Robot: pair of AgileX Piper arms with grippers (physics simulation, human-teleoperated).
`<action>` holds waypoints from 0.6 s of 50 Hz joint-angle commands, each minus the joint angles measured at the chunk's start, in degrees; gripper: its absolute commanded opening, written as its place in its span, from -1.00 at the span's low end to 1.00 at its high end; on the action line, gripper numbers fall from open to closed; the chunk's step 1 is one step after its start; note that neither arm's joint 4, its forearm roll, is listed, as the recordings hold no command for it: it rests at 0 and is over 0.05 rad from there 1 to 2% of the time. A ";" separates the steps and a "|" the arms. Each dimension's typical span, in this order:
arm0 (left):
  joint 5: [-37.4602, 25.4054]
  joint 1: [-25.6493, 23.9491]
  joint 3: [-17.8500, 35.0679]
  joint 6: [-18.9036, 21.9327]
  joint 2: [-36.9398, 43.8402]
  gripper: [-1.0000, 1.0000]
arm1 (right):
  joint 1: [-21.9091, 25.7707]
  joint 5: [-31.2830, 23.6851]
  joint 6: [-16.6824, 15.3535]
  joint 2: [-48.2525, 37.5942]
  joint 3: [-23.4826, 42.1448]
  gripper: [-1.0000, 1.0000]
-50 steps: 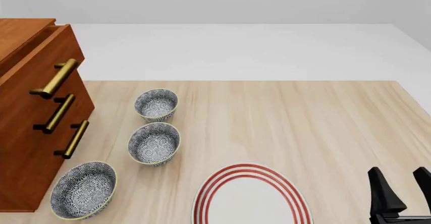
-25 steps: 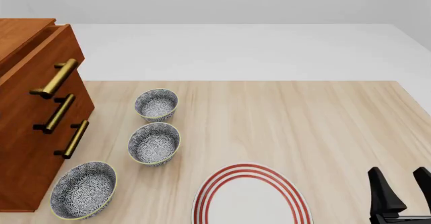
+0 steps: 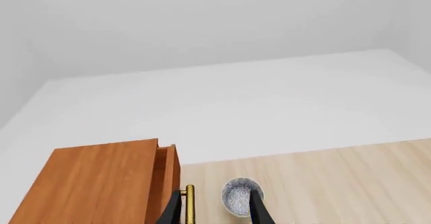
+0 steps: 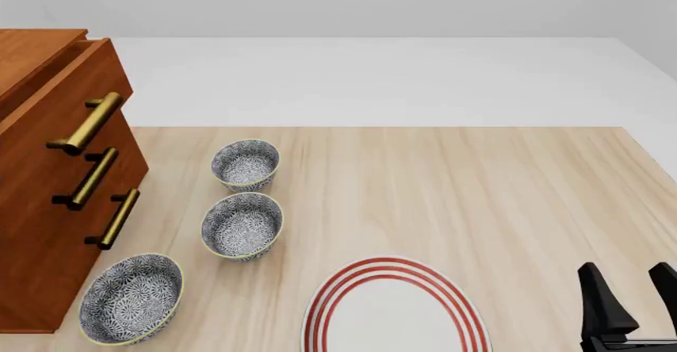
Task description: Open the top drawer of the cabinet.
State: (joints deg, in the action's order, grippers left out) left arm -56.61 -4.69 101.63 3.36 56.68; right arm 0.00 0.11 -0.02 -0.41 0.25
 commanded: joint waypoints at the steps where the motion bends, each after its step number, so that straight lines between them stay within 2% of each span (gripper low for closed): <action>1: 1.36 1.26 -3.56 -0.58 -0.32 1.00 | 0.01 0.00 -0.01 0.00 0.00 1.00; 3: 0.96 0.84 -4.25 -2.89 -0.16 1.00 | 0.00 0.00 0.00 -0.01 0.00 1.00; 5: 1.38 1.48 -4.53 -1.78 -0.17 1.00 | -0.01 0.00 0.01 -0.01 0.00 1.00; 9: 1.56 2.51 -5.46 -2.50 0.26 1.00 | 0.00 0.00 -0.01 0.00 0.00 1.00; 10: 1.18 2.56 -5.47 -3.86 0.60 1.00 | -0.01 0.00 0.01 0.00 0.00 1.00; 17: 1.31 3.03 -8.63 -4.21 0.50 1.00 | 0.01 0.00 0.00 -0.01 0.00 1.00; 26: 0.10 4.92 -7.35 -5.22 1.04 1.00 | 0.01 0.00 0.00 0.00 0.00 1.00; 30: 0.52 5.86 -8.62 -4.96 0.64 1.00 | 0.00 0.00 0.00 0.01 0.00 1.00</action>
State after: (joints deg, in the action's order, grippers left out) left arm -55.95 -0.61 94.33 -1.01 57.41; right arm 0.01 0.11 -0.02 -0.41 0.25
